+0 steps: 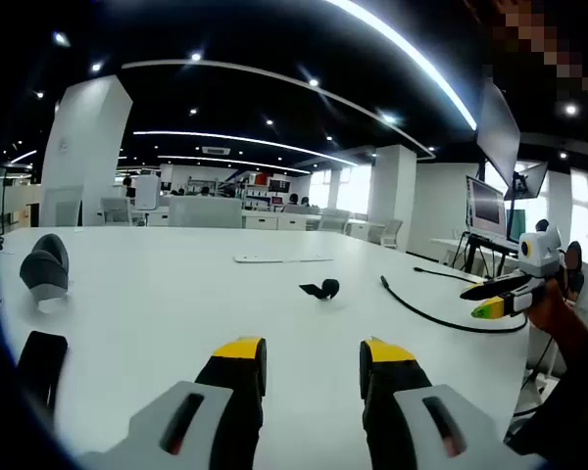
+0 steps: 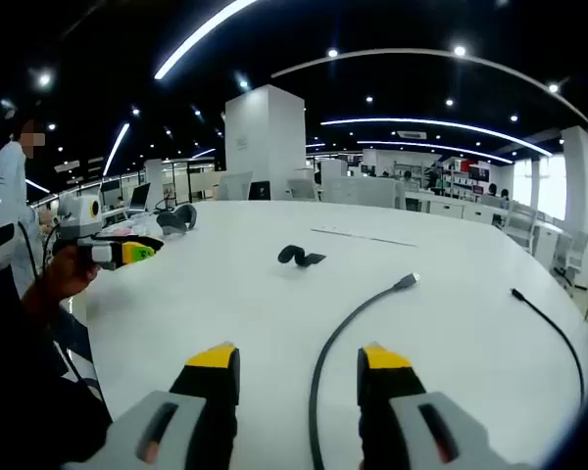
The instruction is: Find the charging cable on the desk, coil it up and secure with Velcro.
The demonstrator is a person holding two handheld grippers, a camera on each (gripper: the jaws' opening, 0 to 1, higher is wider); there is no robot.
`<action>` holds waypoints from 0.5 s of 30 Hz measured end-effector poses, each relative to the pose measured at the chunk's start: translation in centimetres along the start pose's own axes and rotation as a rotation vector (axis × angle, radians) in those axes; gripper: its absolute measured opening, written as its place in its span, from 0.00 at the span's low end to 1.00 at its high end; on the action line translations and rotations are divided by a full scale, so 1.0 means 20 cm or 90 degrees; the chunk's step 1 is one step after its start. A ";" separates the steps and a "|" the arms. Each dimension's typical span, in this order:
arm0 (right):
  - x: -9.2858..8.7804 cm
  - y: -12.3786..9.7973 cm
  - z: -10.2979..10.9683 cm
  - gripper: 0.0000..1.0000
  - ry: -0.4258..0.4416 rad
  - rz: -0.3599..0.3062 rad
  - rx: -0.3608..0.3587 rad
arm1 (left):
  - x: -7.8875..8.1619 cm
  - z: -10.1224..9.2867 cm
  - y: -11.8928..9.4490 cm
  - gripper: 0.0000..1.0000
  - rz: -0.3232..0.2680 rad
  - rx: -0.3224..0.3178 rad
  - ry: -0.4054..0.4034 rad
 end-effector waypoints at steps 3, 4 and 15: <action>0.00 0.00 0.00 0.48 0.000 0.001 -0.002 | -0.01 0.00 0.00 0.38 0.000 -0.001 -0.003; 0.00 0.00 0.00 0.48 0.000 0.001 -0.003 | -0.01 0.00 0.00 0.38 0.000 -0.001 -0.004; -0.02 0.00 -0.01 0.44 0.013 0.018 -0.004 | -0.01 0.00 0.01 0.38 0.005 -0.003 -0.002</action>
Point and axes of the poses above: the point that each gripper's makers call its tool centre point, and the gripper's own axes: y roughly forward along the fingers, z roughly to its left, x roughly out of its top, the point moved 2 cm from there along -y, roughly backward along the fingers, and after that the axes turned 11 degrees about -x, right-handed, at the moved point
